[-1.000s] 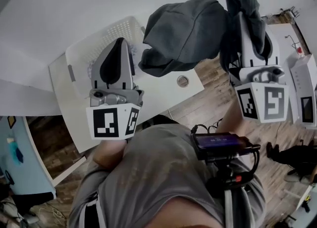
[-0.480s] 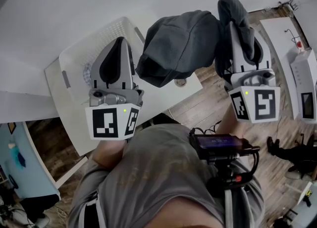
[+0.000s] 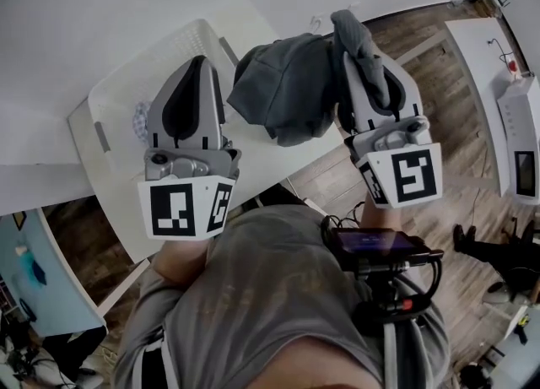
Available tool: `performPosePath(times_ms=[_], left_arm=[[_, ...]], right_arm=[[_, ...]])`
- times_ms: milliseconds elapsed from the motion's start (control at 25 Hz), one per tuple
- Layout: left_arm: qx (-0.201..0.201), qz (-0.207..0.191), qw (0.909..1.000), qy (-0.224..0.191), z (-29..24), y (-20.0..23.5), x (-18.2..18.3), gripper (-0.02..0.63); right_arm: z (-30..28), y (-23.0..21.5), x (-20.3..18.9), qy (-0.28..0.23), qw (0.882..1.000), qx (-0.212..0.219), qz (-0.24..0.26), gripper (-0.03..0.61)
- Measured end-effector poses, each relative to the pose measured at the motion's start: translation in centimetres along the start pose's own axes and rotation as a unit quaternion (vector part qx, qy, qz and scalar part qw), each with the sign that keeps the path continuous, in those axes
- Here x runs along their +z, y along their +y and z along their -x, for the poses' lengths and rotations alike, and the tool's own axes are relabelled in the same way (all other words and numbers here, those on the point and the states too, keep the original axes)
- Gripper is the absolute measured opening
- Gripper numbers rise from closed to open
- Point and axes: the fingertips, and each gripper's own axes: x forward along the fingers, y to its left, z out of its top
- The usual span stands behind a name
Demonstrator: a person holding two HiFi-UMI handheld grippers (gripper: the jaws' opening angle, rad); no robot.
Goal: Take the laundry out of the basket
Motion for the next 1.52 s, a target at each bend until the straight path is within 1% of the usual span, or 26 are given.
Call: performPosePath(times_ms=[440,560,720,920,1080,1160,1520], left_arm=[[0.011,-0.003,0.9996,0.024,0.3,1.1,-1.1,0.008],[0.011,-0.005,0.9995,0.03,0.3,1.4,-1.4,0.009],[0.014,-0.008,0.9989,0.045,0.5,1.5,-2.0,0.008],[0.018,-0.012,0.9978,0.062,0.7,1.4,-2.8,0.008],[0.024,-0.012,0.9965,0.079,1.0,1.9,-3.9,0.008],[0.026,-0.012,0.9957,0.088,1.2,1.9,-4.4,0.008],[0.037,-0.016,0.9932,0.11,1.5,2.2,-6.1,0.008]], right_arm=[[-1.0,4.5,-7.5,0.045,0.996,0.051,-0.051,0.054],[-1.4,5.3,-9.8,0.061,0.995,0.058,-0.062,0.055],[-1.4,6.6,-13.4,0.101,0.99,0.068,-0.077,0.055],[-1.4,8.3,-16.3,0.116,0.985,0.089,-0.095,0.057],[-1.5,10.4,-18.9,0.134,0.978,0.127,-0.093,0.058],[-1.7,11.4,-20.3,0.15,0.974,0.139,-0.096,0.058],[-2.7,13.5,-26.3,0.207,0.963,0.155,-0.073,0.06]])
